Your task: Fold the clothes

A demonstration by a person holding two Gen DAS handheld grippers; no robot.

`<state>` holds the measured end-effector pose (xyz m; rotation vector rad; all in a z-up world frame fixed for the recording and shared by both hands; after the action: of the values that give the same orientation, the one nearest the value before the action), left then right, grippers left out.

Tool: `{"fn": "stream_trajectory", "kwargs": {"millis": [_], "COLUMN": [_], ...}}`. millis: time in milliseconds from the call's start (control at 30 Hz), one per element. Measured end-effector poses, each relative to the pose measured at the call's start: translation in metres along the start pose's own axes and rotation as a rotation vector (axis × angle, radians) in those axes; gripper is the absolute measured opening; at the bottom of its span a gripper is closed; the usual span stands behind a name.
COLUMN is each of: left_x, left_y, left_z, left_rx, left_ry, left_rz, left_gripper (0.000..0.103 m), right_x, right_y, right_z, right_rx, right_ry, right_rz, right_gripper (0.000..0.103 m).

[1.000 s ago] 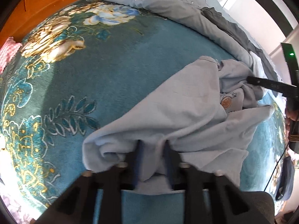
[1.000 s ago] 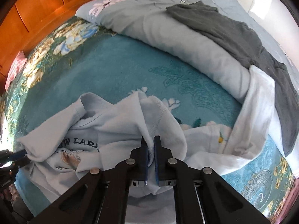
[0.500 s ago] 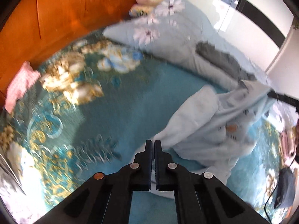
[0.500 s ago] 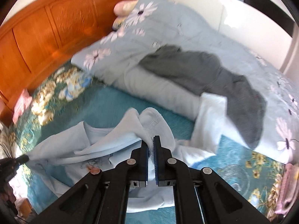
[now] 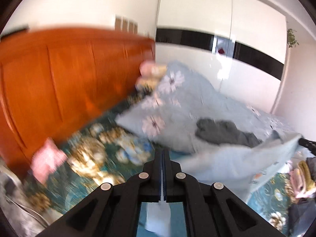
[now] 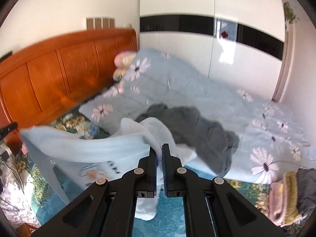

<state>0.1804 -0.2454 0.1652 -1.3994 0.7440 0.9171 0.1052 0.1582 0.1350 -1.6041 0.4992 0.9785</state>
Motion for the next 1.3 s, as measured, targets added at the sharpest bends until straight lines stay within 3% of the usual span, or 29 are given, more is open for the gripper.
{"fn": "stream_trajectory", "kwargs": {"millis": [100, 200, 300, 433, 600, 800, 867, 1000, 1100, 1200, 1267, 1300], "left_x": [-0.014, -0.012, 0.011, 0.049, 0.087, 0.122, 0.133, 0.157, 0.174, 0.19, 0.203, 0.209], "left_y": [-0.031, -0.036, -0.014, 0.019, 0.052, 0.084, 0.095, 0.117, 0.135, 0.155, 0.169, 0.177], "left_z": [-0.009, -0.011, -0.002, 0.016, 0.05, 0.106, 0.128, 0.175, 0.208, 0.234, 0.246, 0.251], "left_rx": [0.029, 0.061, 0.114, 0.189, 0.278, 0.371, 0.391, 0.43, 0.453, 0.47, 0.483, 0.49], "left_ry": [-0.013, -0.016, -0.038, -0.07, -0.066, -0.055, -0.022, 0.074, 0.16, 0.245, 0.287, 0.303], "left_rz": [0.059, 0.045, -0.048, -0.184, -0.316, -0.44, -0.486, -0.58, -0.641, -0.697, -0.732, -0.751], "left_gripper": [0.0, 0.0, 0.0, 0.0, 0.001, 0.001, 0.001, 0.002, 0.004, 0.026, 0.049, 0.051], "right_x": [0.005, 0.009, 0.04, 0.097, 0.198, 0.332, 0.364, 0.398, 0.391, 0.379, 0.372, 0.369], "right_y": [-0.031, -0.061, -0.049, -0.03, -0.032, -0.031, -0.033, -0.04, -0.053, -0.068, -0.076, -0.079], "right_z": [0.001, 0.002, 0.007, 0.032, 0.08, 0.102, 0.1, 0.092, 0.096, 0.108, 0.119, 0.125], "right_rx": [-0.01, -0.02, 0.001, 0.023, 0.09, 0.071, 0.053, 0.005, -0.009, -0.023, -0.018, -0.009], "right_ry": [-0.011, -0.022, -0.032, 0.046, 0.188, 0.359, 0.422, 0.5, 0.518, 0.558, 0.589, 0.605], "right_rz": [0.029, 0.057, -0.024, -0.133, -0.294, -0.561, -0.606, -0.645, -0.618, -0.574, -0.544, -0.532], "right_gripper": [0.005, 0.005, 0.005, 0.005, 0.005, 0.005, 0.005, 0.005, 0.005, 0.005, 0.006, 0.007]}}
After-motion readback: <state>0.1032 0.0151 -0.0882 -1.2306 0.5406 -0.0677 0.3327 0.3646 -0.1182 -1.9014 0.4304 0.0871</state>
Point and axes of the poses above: each gripper's, at about its wrist camera, not at the fingertips, and y roughly the way its jaws point, z to its right, x to its underside, the point moved 5 cm from there along y, roughly the way its jaws point, and after that the axes turned 3 degrees about y, right-handed, at the moved point
